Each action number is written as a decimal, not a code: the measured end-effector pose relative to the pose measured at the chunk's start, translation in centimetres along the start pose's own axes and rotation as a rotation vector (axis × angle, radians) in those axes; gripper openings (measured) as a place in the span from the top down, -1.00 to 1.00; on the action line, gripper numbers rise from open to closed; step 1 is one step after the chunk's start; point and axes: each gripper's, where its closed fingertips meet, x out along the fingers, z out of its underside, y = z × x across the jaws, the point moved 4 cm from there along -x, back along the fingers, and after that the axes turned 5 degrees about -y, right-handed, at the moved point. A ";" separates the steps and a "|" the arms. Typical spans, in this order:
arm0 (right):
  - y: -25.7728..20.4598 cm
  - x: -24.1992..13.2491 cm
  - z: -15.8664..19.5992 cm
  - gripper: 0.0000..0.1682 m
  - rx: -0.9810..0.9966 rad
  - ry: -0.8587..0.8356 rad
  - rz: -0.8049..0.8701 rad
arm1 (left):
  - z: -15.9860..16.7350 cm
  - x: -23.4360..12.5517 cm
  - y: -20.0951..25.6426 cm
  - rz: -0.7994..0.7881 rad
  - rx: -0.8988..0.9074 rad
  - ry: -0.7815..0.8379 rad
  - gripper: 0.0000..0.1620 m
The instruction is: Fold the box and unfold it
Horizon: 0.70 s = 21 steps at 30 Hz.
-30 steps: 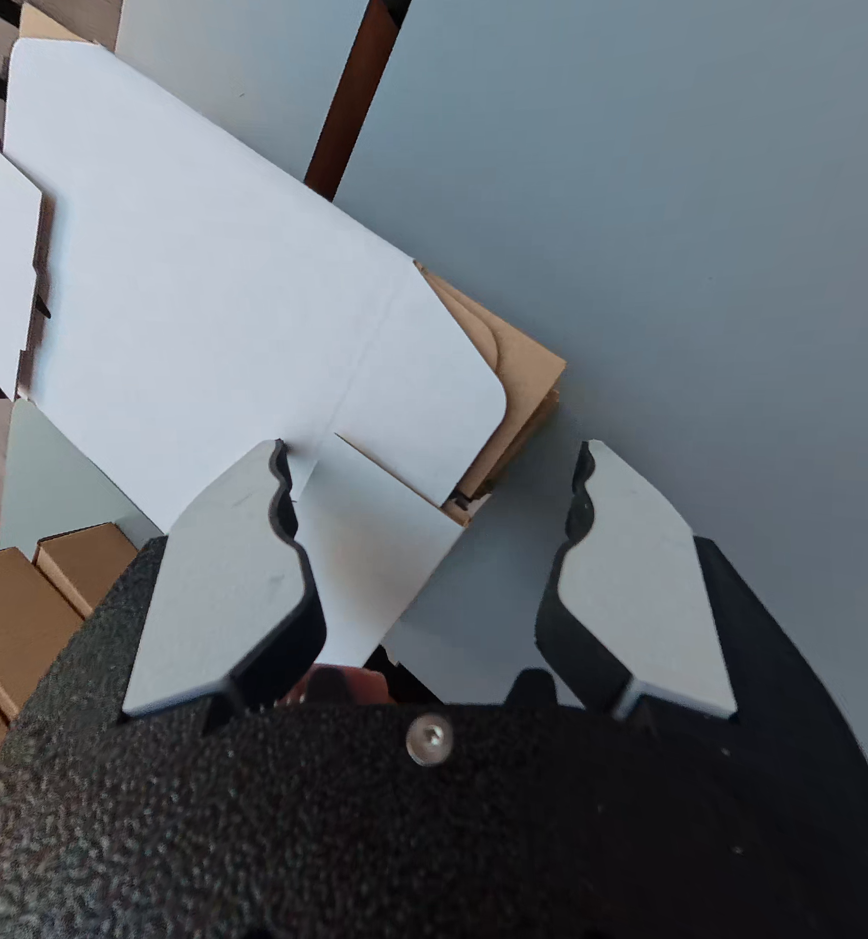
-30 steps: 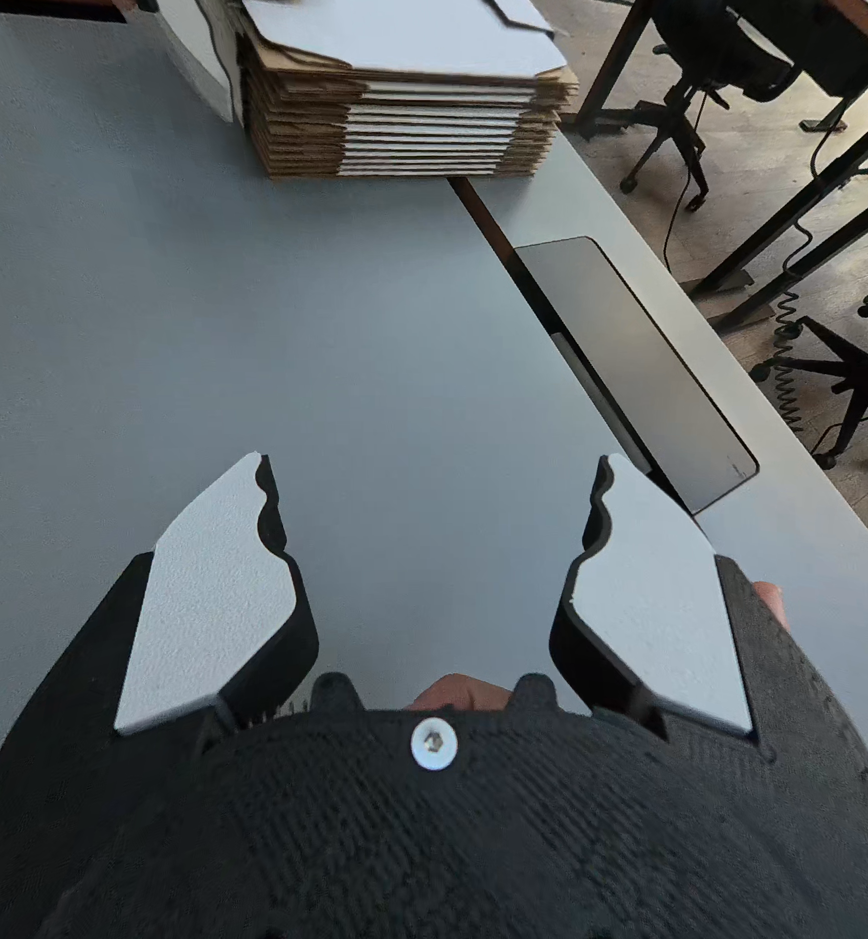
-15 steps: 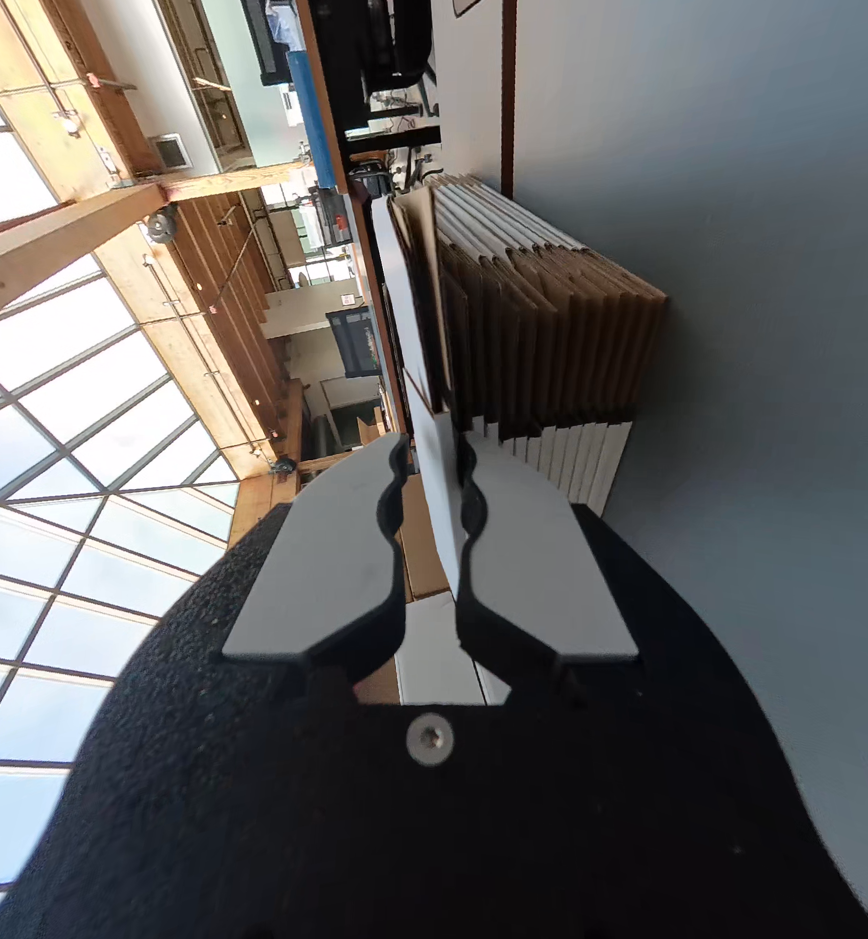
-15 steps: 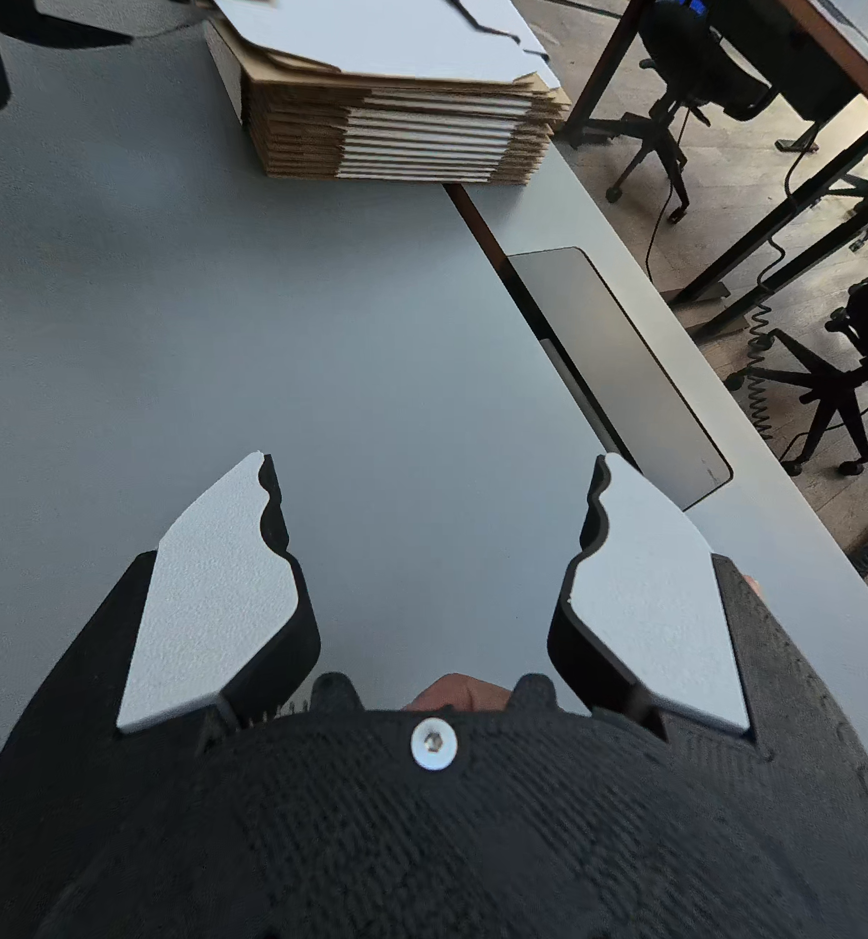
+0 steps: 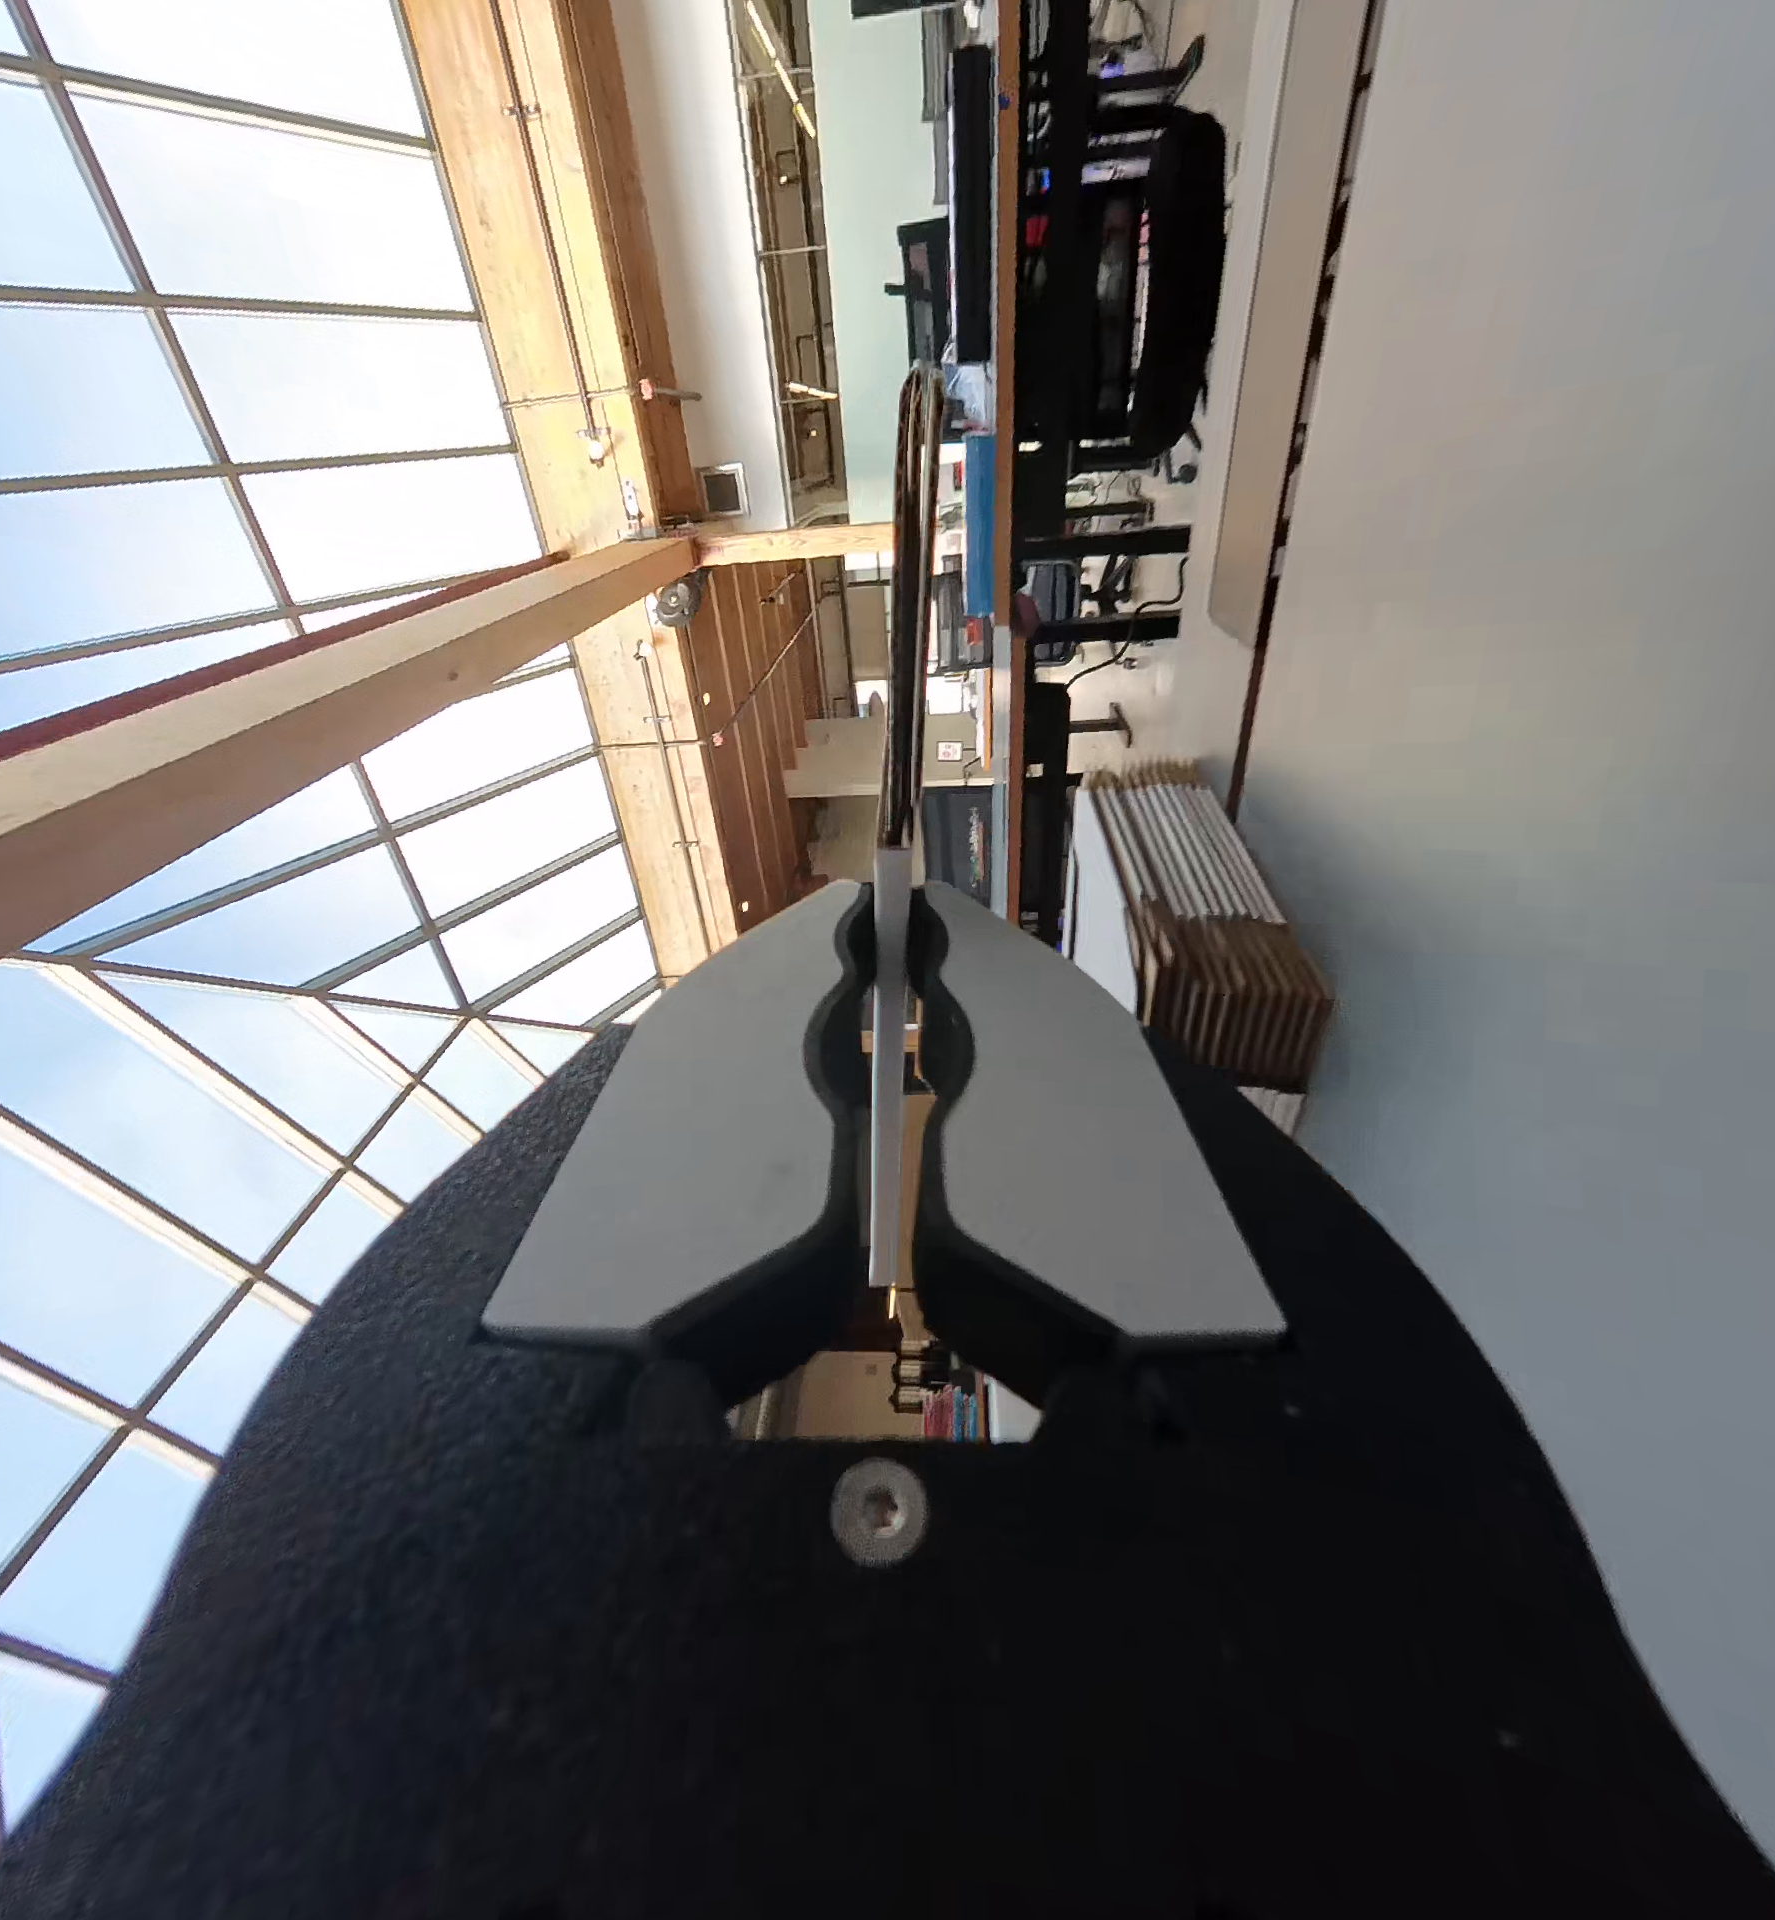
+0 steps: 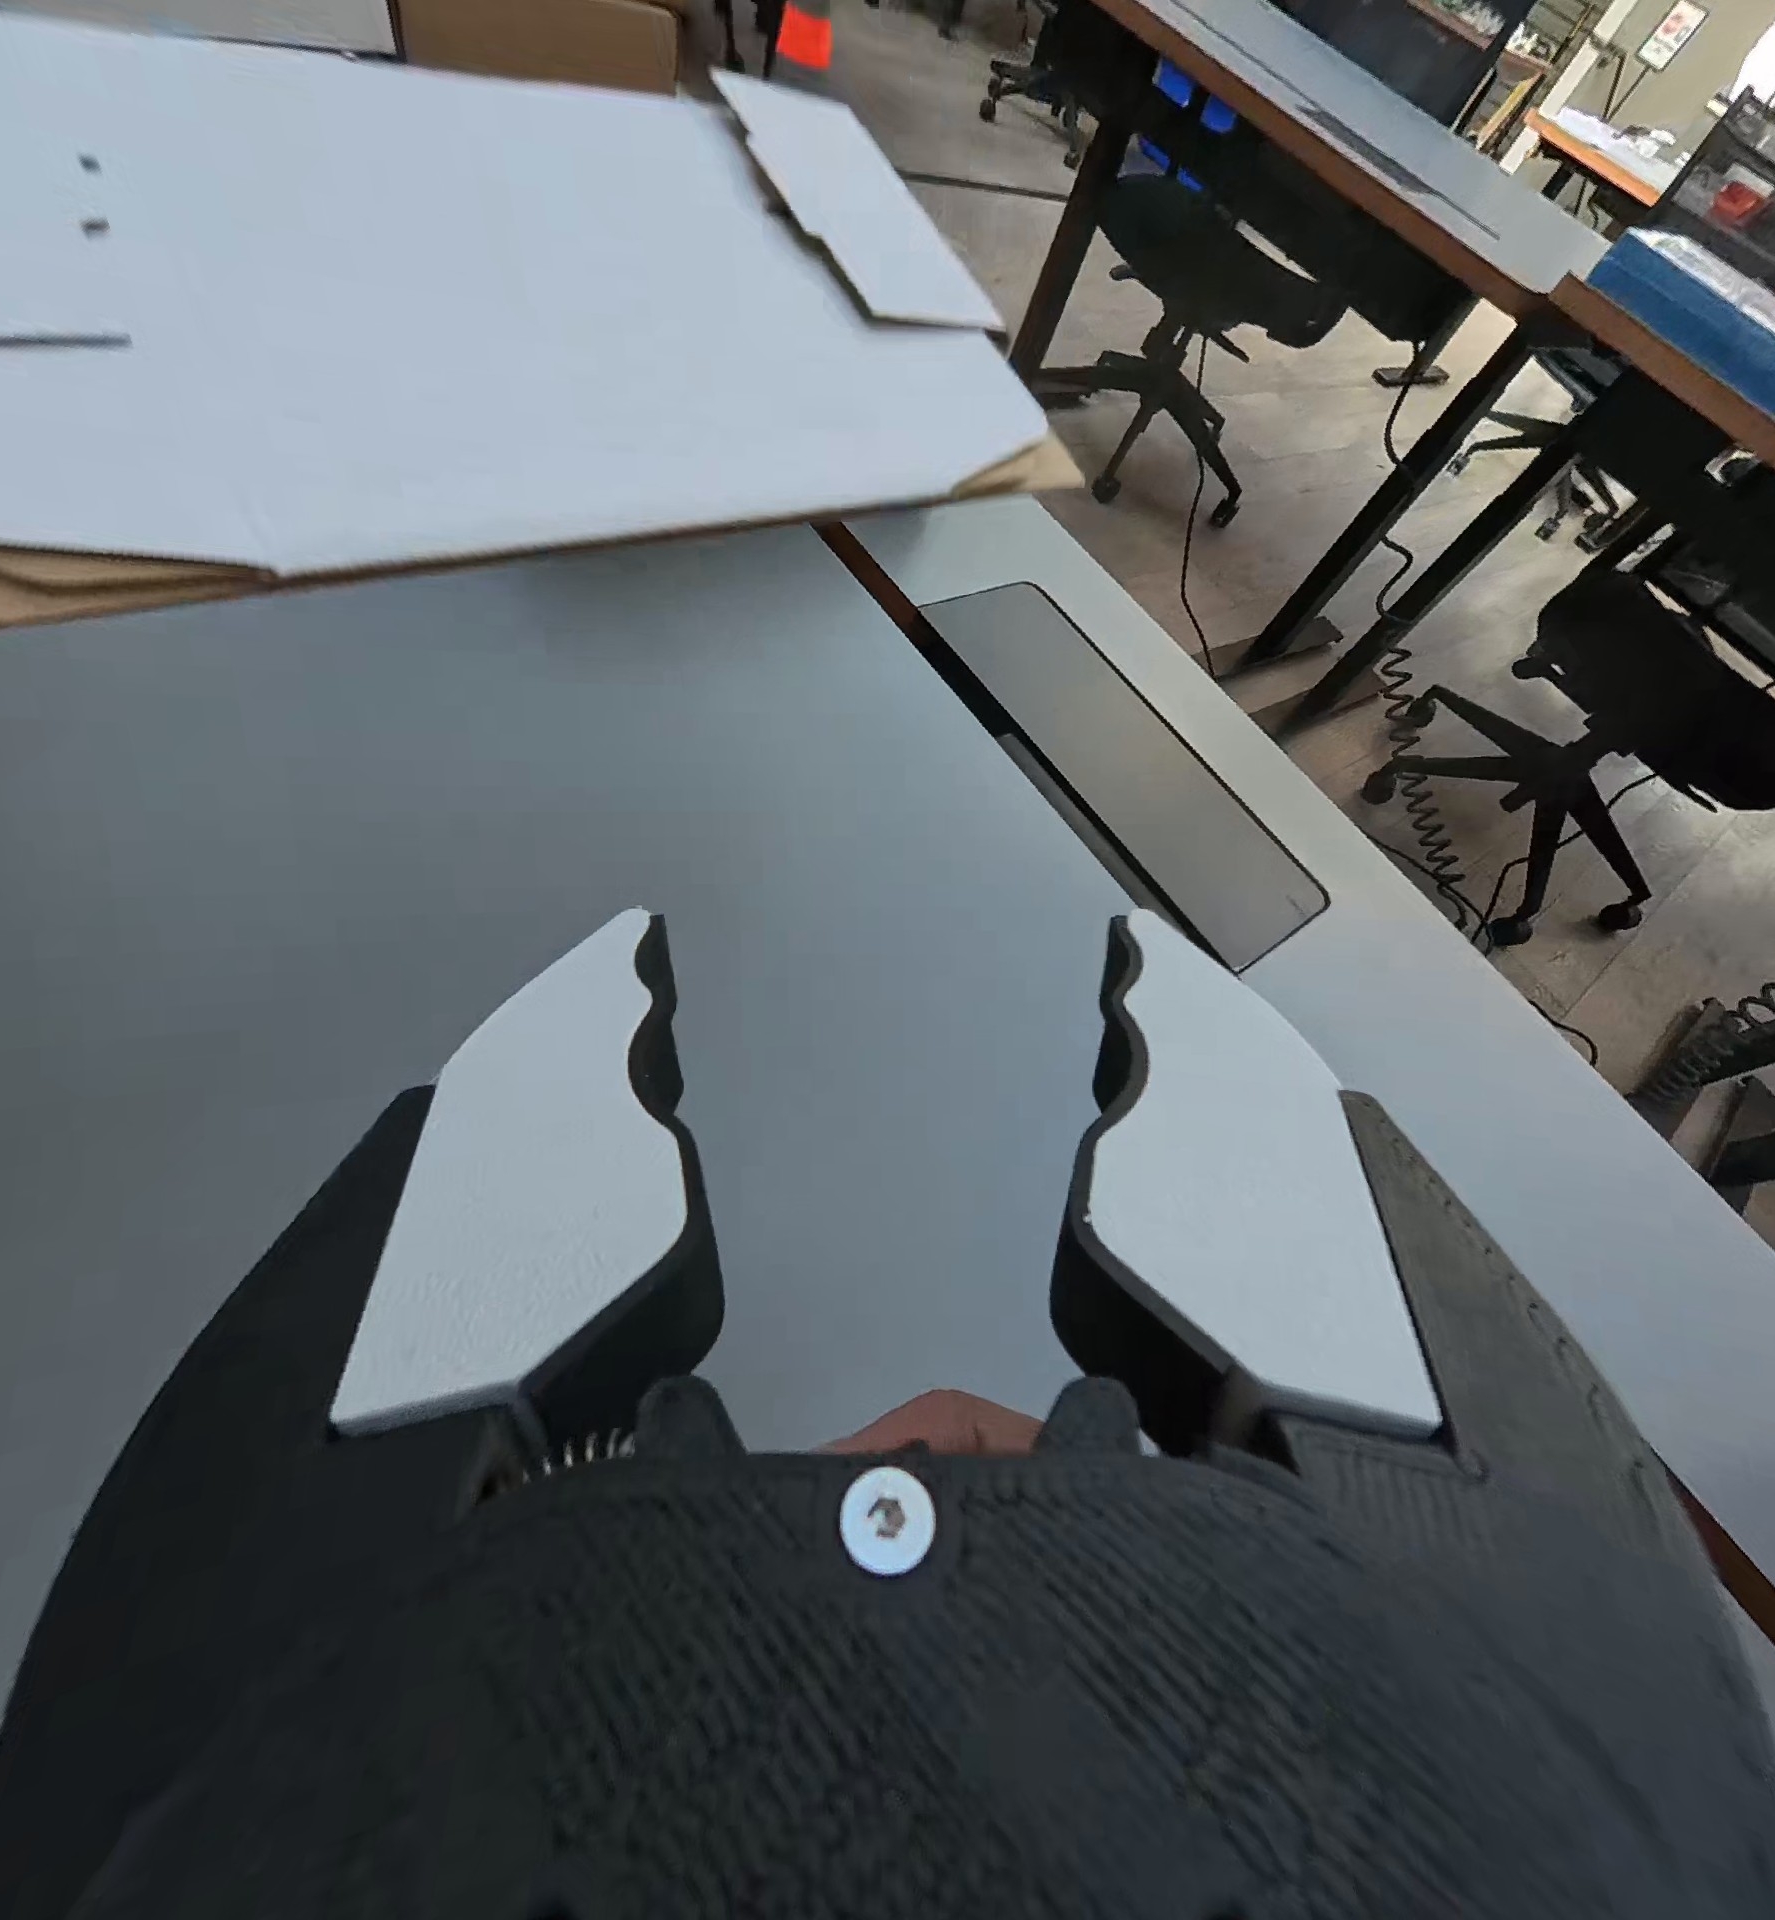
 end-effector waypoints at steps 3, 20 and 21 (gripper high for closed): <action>-0.8 -4.2 1.0 0.55 -0.085 0.052 0.007 | -5.4 -4.8 2.2 0.106 -0.014 0.058 0.94; -11.6 -6.2 15.3 1.00 -0.381 -0.187 -0.238 | -19.8 -20.6 6.9 0.924 -0.408 0.338 0.50; -11.7 -6.3 15.5 1.00 -0.406 -0.182 -0.230 | -19.7 -20.4 5.7 0.971 -0.486 0.368 0.57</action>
